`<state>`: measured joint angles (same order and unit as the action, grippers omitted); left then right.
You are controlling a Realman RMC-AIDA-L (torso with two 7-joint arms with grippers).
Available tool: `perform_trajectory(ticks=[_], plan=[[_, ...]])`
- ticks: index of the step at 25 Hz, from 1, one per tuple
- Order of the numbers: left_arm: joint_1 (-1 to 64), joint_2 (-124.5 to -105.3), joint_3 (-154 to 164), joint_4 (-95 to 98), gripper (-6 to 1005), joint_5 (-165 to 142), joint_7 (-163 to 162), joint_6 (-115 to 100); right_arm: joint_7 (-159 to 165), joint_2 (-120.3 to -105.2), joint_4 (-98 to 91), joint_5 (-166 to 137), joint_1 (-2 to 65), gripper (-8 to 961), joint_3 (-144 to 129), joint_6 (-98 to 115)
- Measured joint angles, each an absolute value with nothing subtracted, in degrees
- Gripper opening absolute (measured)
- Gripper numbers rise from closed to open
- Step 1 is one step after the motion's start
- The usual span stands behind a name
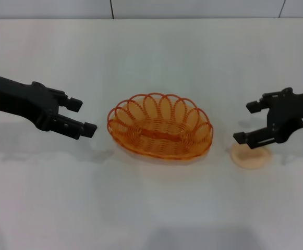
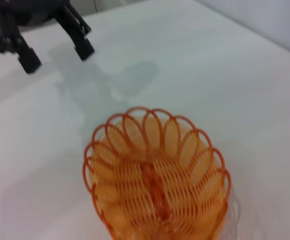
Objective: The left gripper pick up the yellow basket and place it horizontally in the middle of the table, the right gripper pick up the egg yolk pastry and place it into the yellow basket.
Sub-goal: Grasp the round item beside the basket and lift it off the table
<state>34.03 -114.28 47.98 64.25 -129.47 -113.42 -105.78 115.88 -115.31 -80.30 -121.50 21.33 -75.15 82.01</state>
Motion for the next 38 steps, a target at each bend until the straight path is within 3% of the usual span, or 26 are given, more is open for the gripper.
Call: perform_trajectory(ticks=[25, 38], plan=[[34.4, -115.73, 48.0, 64.3, 888, -129.6, -114.4, -105.3, 118.1, -115.31, -75.9, -127.9, 21.7, 738, -78.4, 79.7], [34.2, -115.84, 47.9, 64.2, 888, -129.8, -115.0, -105.5, 122.0, -115.40, -76.9, -131.9, 23.0, 180, -80.6, 80.1]])
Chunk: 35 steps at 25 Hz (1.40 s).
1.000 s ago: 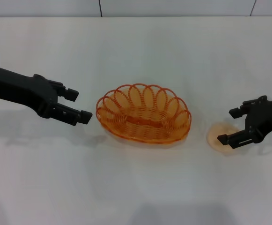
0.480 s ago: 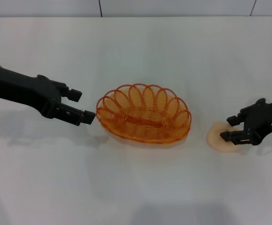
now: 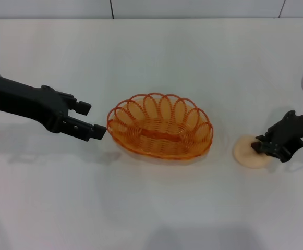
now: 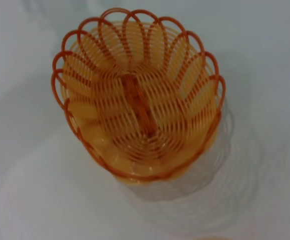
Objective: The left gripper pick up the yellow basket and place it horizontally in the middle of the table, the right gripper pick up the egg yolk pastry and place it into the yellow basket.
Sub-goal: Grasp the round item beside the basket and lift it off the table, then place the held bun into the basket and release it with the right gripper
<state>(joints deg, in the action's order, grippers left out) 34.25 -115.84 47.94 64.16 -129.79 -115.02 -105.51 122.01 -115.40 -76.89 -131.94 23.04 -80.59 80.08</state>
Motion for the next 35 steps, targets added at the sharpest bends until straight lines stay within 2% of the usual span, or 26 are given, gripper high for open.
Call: perform_trajectory(ticks=[1, 12, 21, 35], plan=[[34.2, -115.83, 47.9, 64.2, 888, -129.8, -115.1, -105.5, 122.0, -115.40, -77.5, -131.8, 23.0, 129, -80.6, 80.2], [34.0, -115.51, 47.5, 64.2, 888, -129.4, -114.9, -105.4, 122.1, -115.40, -83.9, -129.0, 22.4, 36, -80.7, 82.1], [34.1, -115.20, 47.4, 64.3, 888, -129.3, -114.8, -105.4, 121.0, -115.39, -87.6, -122.7, 23.0, 35, -82.9, 80.7], [34.3, -115.19, 47.5, 64.3, 888, -129.1, -114.7, -105.2, 119.2, -115.69, -84.6, -121.9, 25.9, 38, -96.8, 63.5]])
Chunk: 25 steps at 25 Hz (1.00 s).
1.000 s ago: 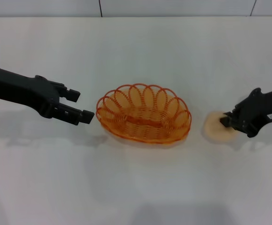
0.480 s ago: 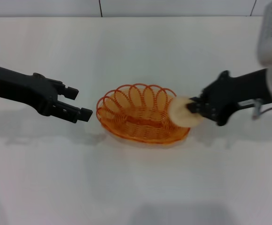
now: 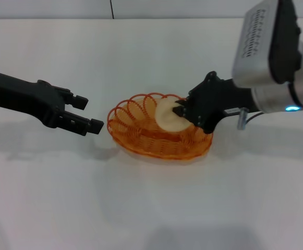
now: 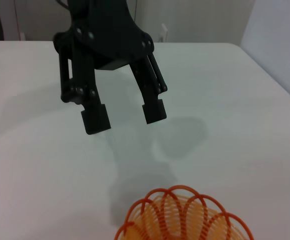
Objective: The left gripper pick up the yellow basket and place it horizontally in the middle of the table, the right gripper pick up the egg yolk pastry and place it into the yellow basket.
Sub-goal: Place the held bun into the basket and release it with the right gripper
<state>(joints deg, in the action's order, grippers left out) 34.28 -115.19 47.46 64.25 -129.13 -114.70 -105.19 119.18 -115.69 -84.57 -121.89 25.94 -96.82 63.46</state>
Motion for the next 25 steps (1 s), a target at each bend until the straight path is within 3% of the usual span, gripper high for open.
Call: perform_trajectory(ticks=[25], plan=[[34.0, -115.41, 47.5, 64.2, 888, -128.9, -114.7, -104.5, 119.1, -115.84, -78.8, -121.2, 27.5, 58, -101.5, 56.4]])
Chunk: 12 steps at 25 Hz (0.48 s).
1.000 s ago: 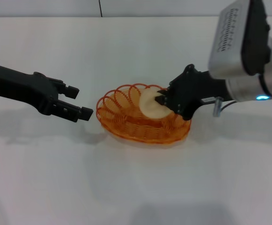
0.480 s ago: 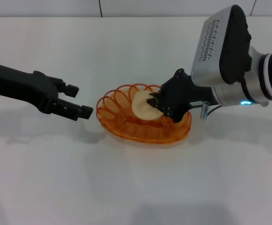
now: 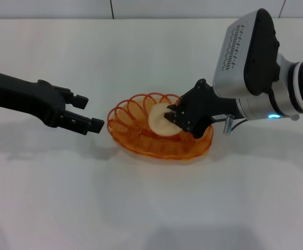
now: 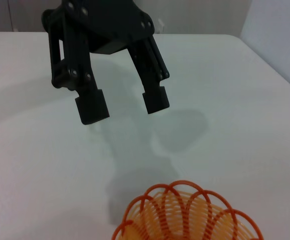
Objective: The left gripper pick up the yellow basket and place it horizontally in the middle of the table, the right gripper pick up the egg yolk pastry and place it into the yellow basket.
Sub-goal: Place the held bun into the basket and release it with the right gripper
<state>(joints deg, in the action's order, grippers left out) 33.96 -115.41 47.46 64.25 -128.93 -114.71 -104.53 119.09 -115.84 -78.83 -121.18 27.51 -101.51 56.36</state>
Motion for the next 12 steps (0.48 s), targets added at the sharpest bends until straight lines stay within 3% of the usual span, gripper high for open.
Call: perform_trajectory(ticks=[3, 6, 12], plan=[[33.9, -115.41, 47.5, 64.2, 888, -128.9, -114.8, -104.5, 119.1, -115.83, -78.9, -120.9, 27.5, 61, -101.5, 56.4], [33.9, -115.41, 47.5, 64.2, 888, -128.9, -114.9, -104.5, 119.1, -115.73, -79.0, -120.5, 27.5, 248, -101.4, 56.3], [33.9, -115.36, 46.7, 64.2, 888, -128.9, -114.9, -104.4, 119.1, -115.50, -80.6, -120.4, 26.9, 388, -100.9, 56.9]])
